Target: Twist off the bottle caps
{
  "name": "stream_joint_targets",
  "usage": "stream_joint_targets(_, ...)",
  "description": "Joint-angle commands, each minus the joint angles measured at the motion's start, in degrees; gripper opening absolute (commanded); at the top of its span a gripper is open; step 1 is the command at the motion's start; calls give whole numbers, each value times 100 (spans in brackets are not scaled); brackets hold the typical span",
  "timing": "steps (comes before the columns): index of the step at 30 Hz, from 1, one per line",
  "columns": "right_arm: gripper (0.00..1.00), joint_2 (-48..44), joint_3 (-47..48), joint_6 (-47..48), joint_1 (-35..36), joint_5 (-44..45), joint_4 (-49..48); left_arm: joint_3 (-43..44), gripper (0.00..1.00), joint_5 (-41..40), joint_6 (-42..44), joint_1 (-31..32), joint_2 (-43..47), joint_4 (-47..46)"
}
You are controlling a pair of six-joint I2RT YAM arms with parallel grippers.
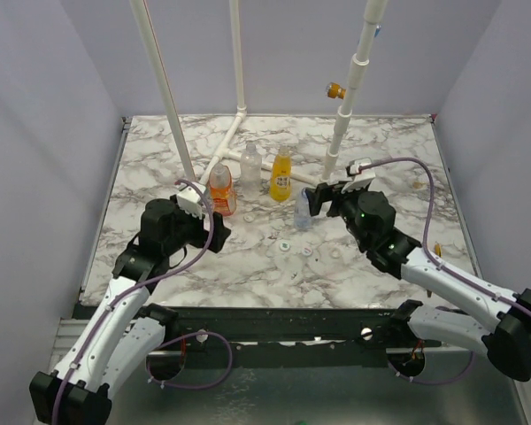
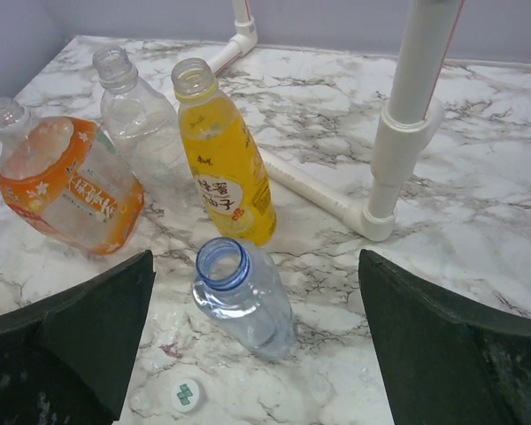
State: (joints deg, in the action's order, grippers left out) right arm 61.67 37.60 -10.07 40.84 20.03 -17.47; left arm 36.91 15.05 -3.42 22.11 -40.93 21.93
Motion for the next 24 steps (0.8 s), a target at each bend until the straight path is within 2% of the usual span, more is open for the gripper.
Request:
stream_joint_targets(1, 100, -582, -40, -209, -182, 248, 741, -214, 99, -93, 54, -775, 119, -519)
stream_joint_targets(5, 100, -943, -203, -640, -708, 788, 1237, -654, 99, -168, -31, -1129, 246, -1014)
stream_joint_targets(7, 100, -1013, -396, -1077, -972, 2017, 1340, -900, 99, -403, -30, -1214, 219, -1358)
stream_joint_targets(9, 100, -1197, -990, -946, -1207, 3094, 580, -1119, 99, -632, -68, -1335, 86, -1770)
stream_joint_targets(10, 100, -1335, -1394, -500, -1323, 3297, -157, -1235, 99, -667, -96, -1408, -18, -2020)
stream_joint_targets(14, 100, -1390, -2682, 1233, -1779, 3151, -3288, -1675, 99, -969, -278, -1568, -492, -3218)
stream_joint_targets(19, 100, -882, -2533, 469, -2585, 3165, -2946, -1911, 99, -1194, -418, -1663, -1005, -3909)
stream_joint_targets(24, 100, -336, -2569, 148, -3273, 2657, -3009, -2070, 99, -1323, -407, -1704, -1230, -4325)
